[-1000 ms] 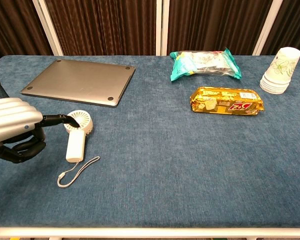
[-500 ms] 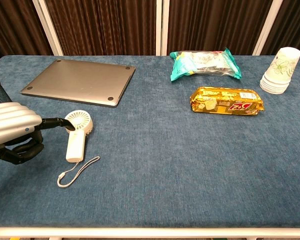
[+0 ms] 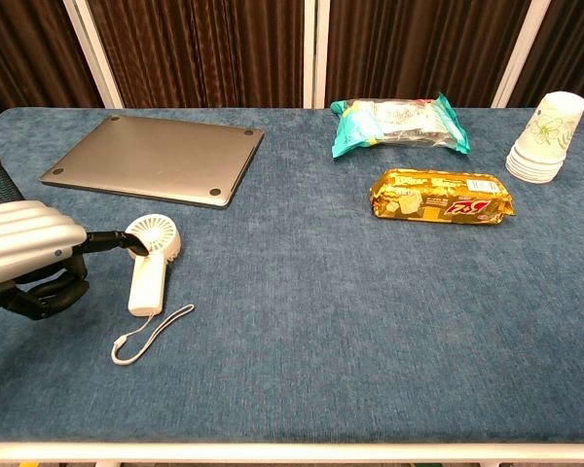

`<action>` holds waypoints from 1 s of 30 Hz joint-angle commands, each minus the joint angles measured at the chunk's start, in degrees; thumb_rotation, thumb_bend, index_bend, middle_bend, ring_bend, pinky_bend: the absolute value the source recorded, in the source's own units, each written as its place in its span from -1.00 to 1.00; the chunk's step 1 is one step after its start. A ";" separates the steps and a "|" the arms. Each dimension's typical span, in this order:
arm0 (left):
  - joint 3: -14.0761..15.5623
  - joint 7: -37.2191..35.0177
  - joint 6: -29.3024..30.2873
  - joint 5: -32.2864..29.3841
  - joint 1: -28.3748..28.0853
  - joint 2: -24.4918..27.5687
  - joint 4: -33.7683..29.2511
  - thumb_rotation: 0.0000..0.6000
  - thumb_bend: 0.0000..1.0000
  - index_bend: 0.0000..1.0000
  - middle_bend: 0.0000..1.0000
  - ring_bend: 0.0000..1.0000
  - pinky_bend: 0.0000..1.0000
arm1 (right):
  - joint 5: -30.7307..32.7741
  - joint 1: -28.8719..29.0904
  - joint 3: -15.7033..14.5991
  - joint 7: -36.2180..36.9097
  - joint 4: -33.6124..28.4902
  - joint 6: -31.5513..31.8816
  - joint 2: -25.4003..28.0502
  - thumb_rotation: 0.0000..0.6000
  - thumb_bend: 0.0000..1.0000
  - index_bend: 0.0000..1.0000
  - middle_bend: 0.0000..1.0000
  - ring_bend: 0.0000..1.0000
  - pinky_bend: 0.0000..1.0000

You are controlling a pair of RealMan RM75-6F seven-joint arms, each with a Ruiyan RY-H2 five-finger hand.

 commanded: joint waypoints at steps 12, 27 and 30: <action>0.26 0.66 -0.53 -1.67 -0.59 -0.42 0.13 1.00 0.19 -0.66 0.68 0.64 0.63 | -0.03 0.02 0.06 -0.17 -0.10 0.03 0.04 1.00 -0.59 -1.00 -1.00 -1.00 -1.00; 0.76 1.99 -1.22 -3.41 -1.10 0.00 -0.35 1.00 0.19 -0.34 0.68 0.64 0.63 | 0.08 0.01 0.07 -0.07 0.20 -0.10 -0.12 1.00 -0.59 -1.00 -1.00 -1.00 -1.00; 0.75 2.33 -1.17 -3.62 -1.21 -0.05 -0.54 1.00 0.19 -0.30 0.68 0.64 0.63 | 0.10 0.01 0.08 -0.07 0.20 -0.12 -0.12 1.00 -0.59 -1.00 -1.00 -1.00 -1.00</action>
